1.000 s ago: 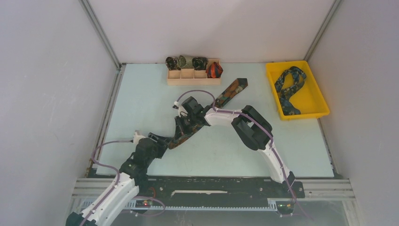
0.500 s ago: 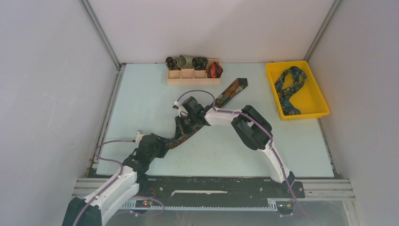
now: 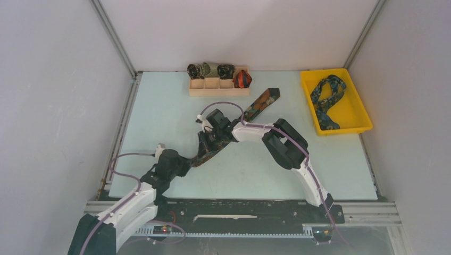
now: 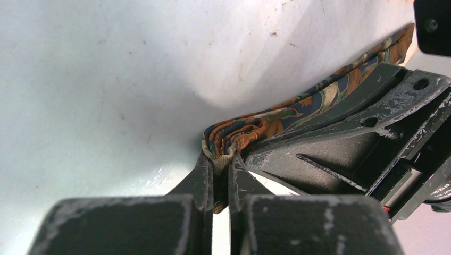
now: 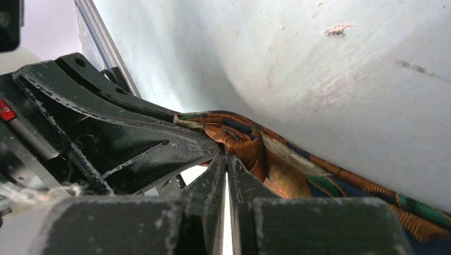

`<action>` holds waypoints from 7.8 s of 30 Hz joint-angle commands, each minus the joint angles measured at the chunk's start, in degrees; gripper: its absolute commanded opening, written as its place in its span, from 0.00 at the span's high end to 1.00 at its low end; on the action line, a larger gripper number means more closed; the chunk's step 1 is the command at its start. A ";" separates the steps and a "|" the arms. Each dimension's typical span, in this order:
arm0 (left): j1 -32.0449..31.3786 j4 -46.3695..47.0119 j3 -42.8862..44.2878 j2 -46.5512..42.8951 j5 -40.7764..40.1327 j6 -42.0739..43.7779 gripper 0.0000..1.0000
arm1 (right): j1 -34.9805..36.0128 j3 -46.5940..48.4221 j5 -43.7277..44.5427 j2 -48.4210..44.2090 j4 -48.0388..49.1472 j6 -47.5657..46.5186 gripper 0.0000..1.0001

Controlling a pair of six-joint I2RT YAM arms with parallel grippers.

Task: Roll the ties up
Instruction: Roll the tie at the center of the board.

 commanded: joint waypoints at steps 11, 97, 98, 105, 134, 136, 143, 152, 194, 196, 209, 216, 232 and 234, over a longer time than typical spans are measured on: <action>-0.23 -20.75 9.27 -13.35 -1.85 15.73 1.00 | 1.44 0.70 3.66 -10.54 0.89 0.12 0.78; -0.53 -24.38 24.94 17.78 -1.14 22.35 1.00 | 2.33 -5.72 6.13 -7.19 4.79 2.86 0.95; -0.57 -24.40 24.96 18.25 -1.16 22.40 1.00 | 1.85 -6.26 6.67 -7.94 4.22 2.39 0.95; -0.92 -23.86 25.53 20.17 -1.34 22.40 0.96 | -2.34 -9.67 7.79 -12.36 3.21 1.04 0.95; -4.83 -19.58 23.91 13.76 -5.11 16.28 0.49 | -4.33 -10.47 7.50 -13.64 3.48 1.34 0.97; -4.92 -18.29 23.18 13.86 -4.62 16.10 0.50 | -4.41 -10.51 7.44 -13.72 3.47 1.34 0.97; -5.25 -13.76 19.73 14.20 -3.71 15.06 0.73 | -4.76 -11.07 7.36 -14.41 3.98 1.41 0.97; -5.66 -9.90 17.64 14.88 -4.15 14.37 0.93 | -4.77 -11.18 7.13 -14.18 4.44 1.68 0.97; -6.07 -26.63 11.51 -16.54 -11.06 19.38 0.41 | 2.42 0.69 7.05 -6.44 -5.26 -3.56 0.92; -6.07 -27.52 10.76 -17.88 -10.98 18.55 0.35 | 2.61 0.83 6.91 -5.84 -5.47 -3.77 0.92; -6.07 -23.88 7.23 -17.05 -9.34 16.69 0.27 | 1.98 1.30 7.14 -3.24 -6.37 -5.05 0.94; -6.00 -17.75 4.30 -14.54 -7.84 15.25 0.27 | 1.41 1.28 6.66 -2.16 -6.61 -5.31 0.94; -5.89 -8.39 0.11 -11.11 -7.90 12.94 0.37 | 0.96 1.65 5.68 -1.33 -6.57 -5.30 0.95; -5.81 -6.58 -0.51 -10.10 -7.71 12.46 0.37 | 0.96 1.65 5.56 -1.32 -6.57 -5.25 0.95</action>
